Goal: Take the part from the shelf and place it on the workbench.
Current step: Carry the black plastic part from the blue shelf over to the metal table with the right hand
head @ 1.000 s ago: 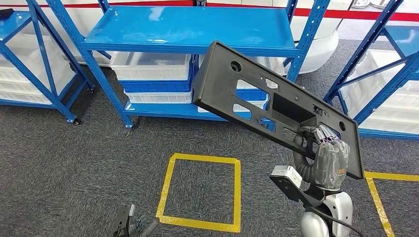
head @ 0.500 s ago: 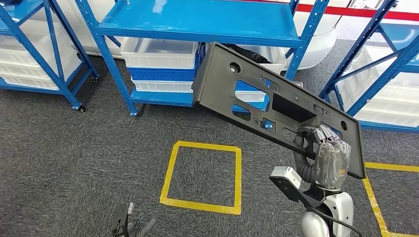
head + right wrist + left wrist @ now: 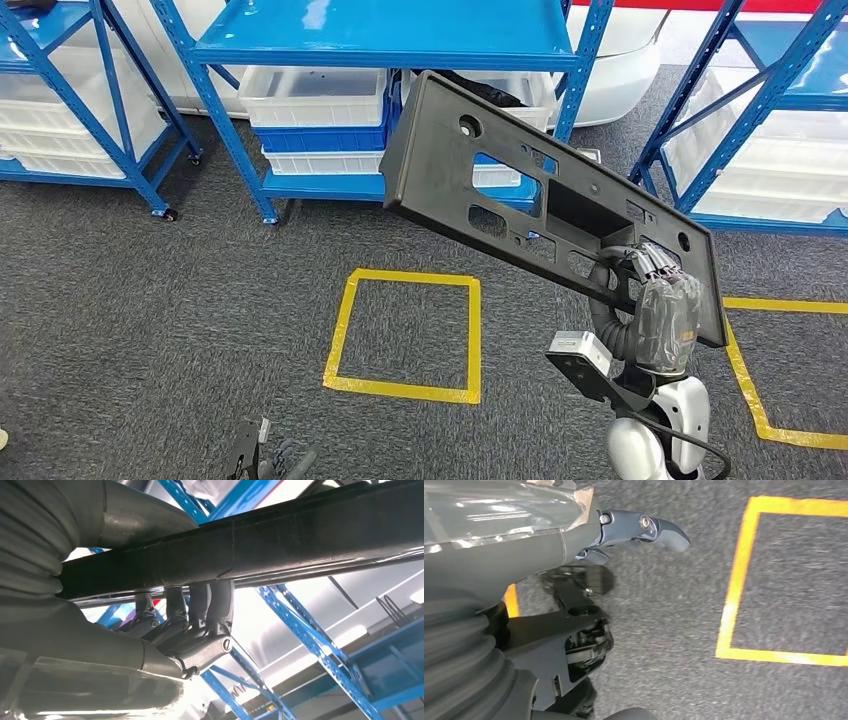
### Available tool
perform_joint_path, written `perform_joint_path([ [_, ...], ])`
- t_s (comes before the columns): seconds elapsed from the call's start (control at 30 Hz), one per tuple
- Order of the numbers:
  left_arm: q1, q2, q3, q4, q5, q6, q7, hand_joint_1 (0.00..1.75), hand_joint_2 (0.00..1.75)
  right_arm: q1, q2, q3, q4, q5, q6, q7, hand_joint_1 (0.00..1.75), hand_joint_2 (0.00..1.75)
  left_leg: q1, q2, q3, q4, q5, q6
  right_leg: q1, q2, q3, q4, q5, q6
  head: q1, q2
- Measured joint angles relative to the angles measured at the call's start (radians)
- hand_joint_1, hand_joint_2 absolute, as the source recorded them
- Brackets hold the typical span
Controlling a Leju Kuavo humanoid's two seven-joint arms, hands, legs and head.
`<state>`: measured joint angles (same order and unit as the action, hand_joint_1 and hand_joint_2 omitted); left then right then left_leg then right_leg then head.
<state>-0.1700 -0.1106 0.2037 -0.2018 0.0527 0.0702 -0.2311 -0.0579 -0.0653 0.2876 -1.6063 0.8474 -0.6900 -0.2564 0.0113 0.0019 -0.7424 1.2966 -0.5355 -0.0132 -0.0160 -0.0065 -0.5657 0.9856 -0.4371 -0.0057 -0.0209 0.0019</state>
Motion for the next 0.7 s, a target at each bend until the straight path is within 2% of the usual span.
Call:
perform_joint_path([
  [0.03,0.0,0.0,0.0,0.0,0.0,0.0,0.0,0.0,1.75,0.0,0.0,0.0,0.001,0.0,0.0,0.0,1.75,1.75,0.0,0.0,0.021,-0.01,0.021,0.002,0.0,0.0,-0.012,0.002,0.008,0.002,0.0,0.0],
  [0.07,0.0,0.0,0.0,0.0,0.0,0.0,-0.001,0.0,1.75,0.001,0.0,0.0,0.001,0.0,0.0,0.0,1.75,1.75,0.0,0.0,0.057,-0.048,0.043,0.005,0.0,0.0,-0.023,0.004,0.015,0.004,0.0,0.0],
  [0.1,-0.001,0.0,0.0,0.0,0.0,0.0,-0.001,0.0,1.75,0.001,0.0,0.0,0.001,0.0,0.0,0.0,1.75,1.75,-0.001,-0.001,0.109,-0.108,0.055,0.01,0.0,0.0,-0.033,0.006,0.023,0.007,0.0,0.0],
  [0.13,-0.002,0.001,0.0,-0.001,-0.001,0.0,-0.002,0.0,1.75,0.001,0.0,0.0,0.001,0.0,0.0,0.0,1.75,1.75,-0.003,-0.003,0.169,-0.186,0.055,0.016,0.001,0.001,-0.042,0.007,0.031,0.013,0.0,0.0],
  [0.17,-0.003,0.002,0.0,-0.002,-0.002,-0.001,-0.003,0.0,1.75,0.0,0.0,0.0,0.001,0.0,0.0,0.0,1.75,1.75,-0.005,-0.004,0.215,-0.249,0.046,0.023,0.002,0.0,-0.046,0.007,0.039,0.018,0.002,0.0],
  [0.2,-0.004,0.002,0.0,-0.002,-0.003,-0.003,-0.004,0.0,1.75,0.0,0.0,0.0,0.0,0.0,-0.001,0.0,1.75,1.75,-0.01,-0.005,0.242,-0.292,0.034,0.03,0.002,-0.001,-0.048,0.006,0.045,0.024,0.002,0.0],
  [0.23,-0.004,0.003,0.0,-0.003,-0.003,-0.004,-0.005,0.0,1.75,0.0,0.0,0.0,0.0,0.0,-0.001,0.0,1.75,1.75,-0.014,-0.005,0.249,-0.311,0.029,0.037,0.002,-0.002,-0.048,0.003,0.052,0.031,0.003,0.0],
  [0.3,-0.004,0.003,0.0,-0.003,-0.004,-0.005,-0.005,0.0,1.75,0.001,0.0,0.0,0.0,0.0,-0.002,0.0,1.75,1.75,-0.016,-0.001,0.238,-0.321,0.047,0.053,0.001,-0.002,-0.055,0.002,0.06,0.042,0.004,0.0],
  [0.33,-0.004,0.003,0.0,-0.003,-0.004,-0.005,-0.005,0.0,1.75,0.002,0.0,0.0,0.0,-0.003,-0.002,0.0,1.75,1.75,-0.014,0.003,0.23,-0.327,0.06,0.062,0.001,0.0,-0.066,0.019,0.048,0.043,0.006,0.0],
  [0.37,-0.004,0.002,0.0,-0.003,-0.003,-0.005,-0.006,0.0,1.75,0.003,-0.001,0.0,0.0,-0.008,-0.002,0.0,1.75,1.75,-0.012,0.007,0.222,-0.332,0.073,0.069,0.002,0.001,-0.085,0.057,0.023,0.041,0.009,0.0],
  [0.43,-0.002,0.0,0.001,-0.003,0.0,-0.006,-0.006,0.0,1.75,0.007,-0.002,0.0,0.0,-0.024,-0.002,-0.002,1.75,1.75,-0.012,0.018,0.198,-0.333,0.094,0.076,0.0,0.003,-0.138,0.193,-0.057,0.035,0.014,0.0],
  [0.47,0.0,-0.001,0.002,-0.002,0.002,-0.006,-0.007,0.0,1.75,0.01,-0.002,0.0,0.0,-0.031,-0.002,-0.003,1.75,1.75,-0.012,0.023,0.187,-0.332,0.102,0.076,0.0,0.003,-0.157,0.257,-0.089,0.036,0.016,0.0],
  [0.5,0.001,-0.002,0.003,-0.002,0.004,-0.006,-0.007,0.0,1.75,0.014,-0.002,-0.001,0.0,-0.037,-0.002,-0.005,1.75,1.75,-0.012,0.03,0.178,-0.33,0.109,0.074,-0.001,0.003,-0.16,0.292,-0.107,0.041,0.016,0.0],
  [0.53,0.002,-0.003,0.005,-0.002,0.006,-0.006,-0.007,0.0,1.75,0.017,-0.003,-0.001,0.0,-0.04,-0.002,-0.006,1.75,1.75,-0.012,0.037,0.17,-0.328,0.115,0.072,-0.002,0.002,-0.14,0.282,-0.108,0.049,0.017,0.0],
  [0.57,0.003,-0.003,0.006,-0.002,0.007,-0.006,-0.008,0.0,1.75,0.018,-0.003,-0.001,0.0,-0.042,-0.002,-0.007,1.75,1.75,-0.012,0.045,0.163,-0.324,0.119,0.07,-0.003,-0.001,-0.099,0.232,-0.096,0.057,0.018,0.0],
  [0.6,0.003,-0.004,0.008,-0.002,0.007,-0.006,-0.009,0.0,1.75,0.018,-0.003,-0.001,-0.001,-0.042,-0.002,-0.008,1.75,1.75,-0.012,0.053,0.158,-0.318,0.122,0.067,-0.004,-0.015,-0.044,0.153,-0.078,0.063,0.018,0.0],
  [0.63,0.003,-0.004,0.009,-0.002,0.008,-0.006,-0.01,0.0,1.75,0.018,-0.003,-0.001,-0.001,-0.043,-0.002,-0.008,1.75,1.75,-0.014,0.06,0.152,-0.311,0.124,0.063,-0.003,-0.028,0.001,0.083,-0.064,0.064,0.019,0.0],
  [0.67,0.003,-0.005,0.011,-0.002,0.008,-0.006,-0.011,0.0,1.75,0.019,-0.003,-0.001,-0.003,-0.044,-0.002,-0.008,1.75,1.75,-0.016,0.067,0.147,-0.305,0.125,0.059,-0.002,-0.037,0.029,0.034,-0.054,0.06,0.019,0.0],
  [0.7,0.004,-0.005,0.013,-0.002,0.008,-0.006,-0.011,0.0,1.75,0.02,-0.003,-0.002,-0.004,-0.045,-0.002,-0.008,1.75,1.75,-0.017,0.074,0.144,-0.301,0.127,0.054,0.001,-0.041,0.04,0.009,-0.049,0.052,0.019,0.0],
])
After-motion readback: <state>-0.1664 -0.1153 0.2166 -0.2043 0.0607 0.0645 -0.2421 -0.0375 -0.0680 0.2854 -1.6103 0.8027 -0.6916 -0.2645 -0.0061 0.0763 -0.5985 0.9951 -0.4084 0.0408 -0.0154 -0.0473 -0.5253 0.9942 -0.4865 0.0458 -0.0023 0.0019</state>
